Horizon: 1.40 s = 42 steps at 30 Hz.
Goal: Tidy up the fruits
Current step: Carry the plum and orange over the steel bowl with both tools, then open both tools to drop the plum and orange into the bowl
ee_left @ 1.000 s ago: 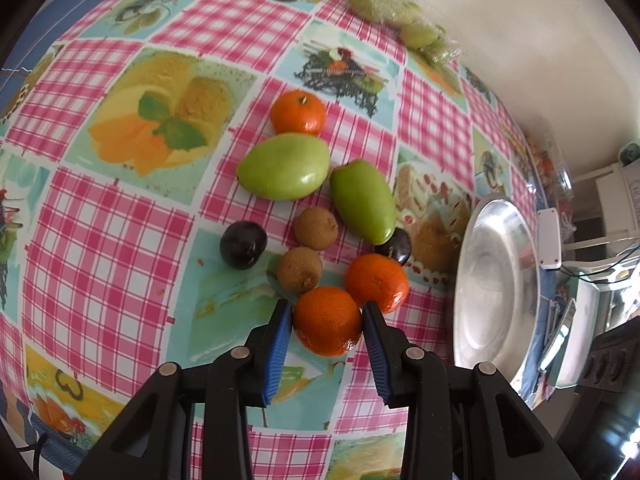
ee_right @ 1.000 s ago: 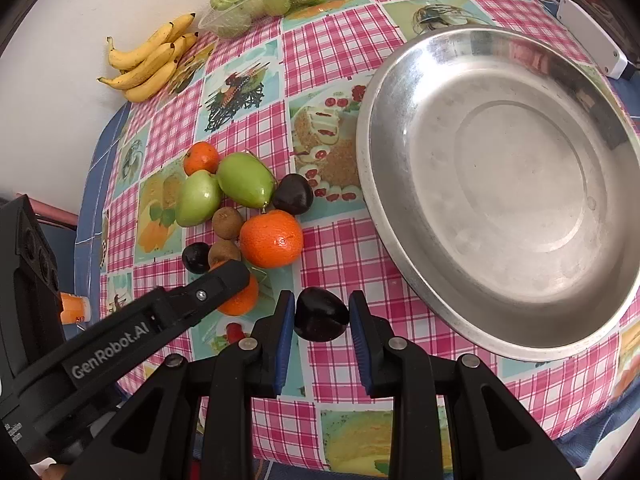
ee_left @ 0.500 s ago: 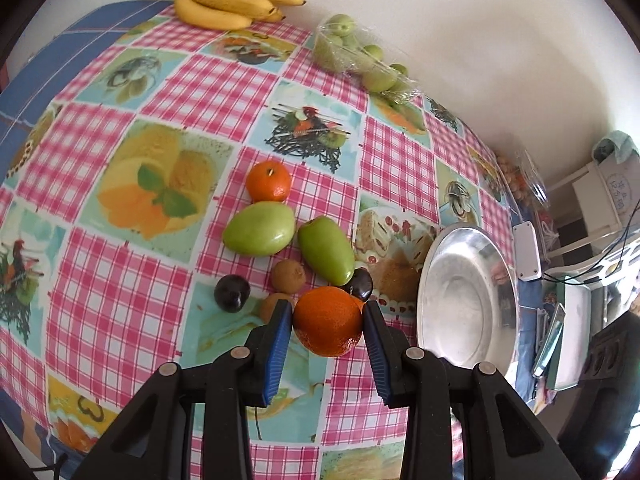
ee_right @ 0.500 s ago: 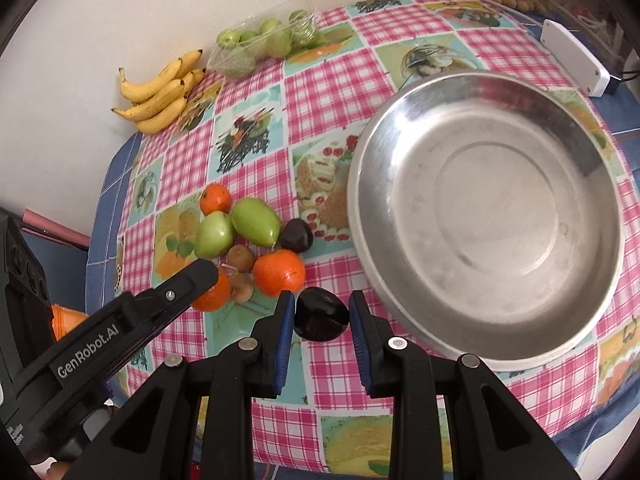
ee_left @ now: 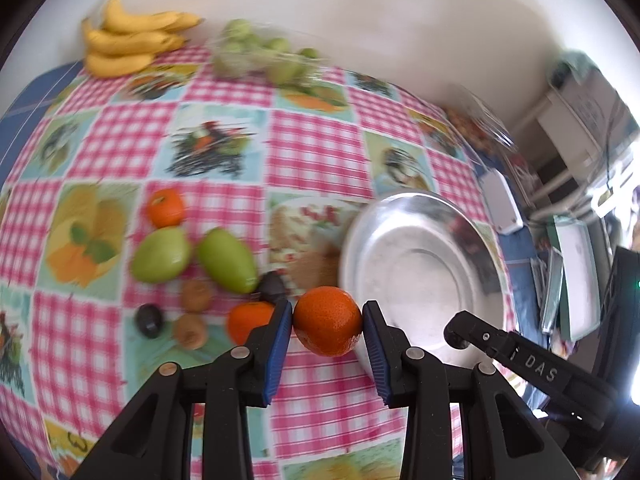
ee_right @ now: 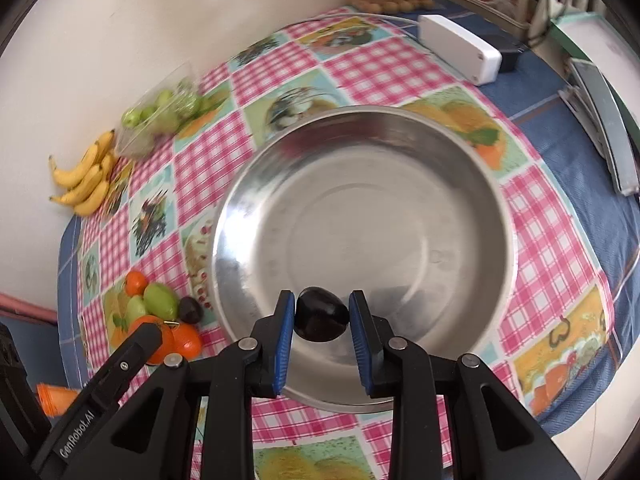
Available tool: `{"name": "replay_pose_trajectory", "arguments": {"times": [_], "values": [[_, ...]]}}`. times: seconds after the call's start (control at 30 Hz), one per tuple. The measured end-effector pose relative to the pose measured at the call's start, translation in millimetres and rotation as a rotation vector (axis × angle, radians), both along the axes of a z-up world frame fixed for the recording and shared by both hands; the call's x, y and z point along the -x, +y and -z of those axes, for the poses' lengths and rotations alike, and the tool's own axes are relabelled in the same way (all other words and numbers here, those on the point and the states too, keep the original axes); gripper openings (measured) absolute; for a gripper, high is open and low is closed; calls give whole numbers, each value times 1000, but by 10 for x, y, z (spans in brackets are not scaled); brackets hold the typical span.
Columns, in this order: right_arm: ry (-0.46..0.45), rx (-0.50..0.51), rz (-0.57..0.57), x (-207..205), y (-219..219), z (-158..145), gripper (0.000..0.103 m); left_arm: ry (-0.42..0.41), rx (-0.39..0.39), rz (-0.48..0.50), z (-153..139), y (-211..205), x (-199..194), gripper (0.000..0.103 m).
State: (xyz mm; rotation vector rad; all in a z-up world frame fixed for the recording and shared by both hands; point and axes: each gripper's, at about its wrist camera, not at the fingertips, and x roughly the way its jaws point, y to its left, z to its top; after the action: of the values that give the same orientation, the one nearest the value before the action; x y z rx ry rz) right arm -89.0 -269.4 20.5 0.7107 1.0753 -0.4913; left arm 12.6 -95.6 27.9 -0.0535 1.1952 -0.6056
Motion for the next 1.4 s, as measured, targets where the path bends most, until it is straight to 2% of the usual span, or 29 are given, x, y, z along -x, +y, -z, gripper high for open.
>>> {"name": "replay_pose_trajectory", "arguments": {"times": [0.27, 0.5, 0.73, 0.83, 0.93, 1.13, 1.4], "values": [[37, 25, 79, 187, -260, 9, 29, -19, -11, 106, 49, -524, 105, 39], [92, -4, 74, 152, -289, 200, 30, 2, -47, 145, 236, -669, 158, 39], [120, -17, 57, 101, -238, 289, 30, 28, -66, 135, 337, -657, 158, 40], [122, -16, 56, 78, -237, 298, 30, 29, -62, 135, 321, -652, 156, 40], [122, -19, 56, 69, -244, 292, 30, 27, -49, 138, 281, -644, 163, 48], [109, -10, 60, 74, -249, 237, 31, 12, -41, 122, 179, -581, 156, 49], [76, 5, 66, 97, -248, 129, 35, -28, -167, 17, 141, -363, 20, 59]]}}
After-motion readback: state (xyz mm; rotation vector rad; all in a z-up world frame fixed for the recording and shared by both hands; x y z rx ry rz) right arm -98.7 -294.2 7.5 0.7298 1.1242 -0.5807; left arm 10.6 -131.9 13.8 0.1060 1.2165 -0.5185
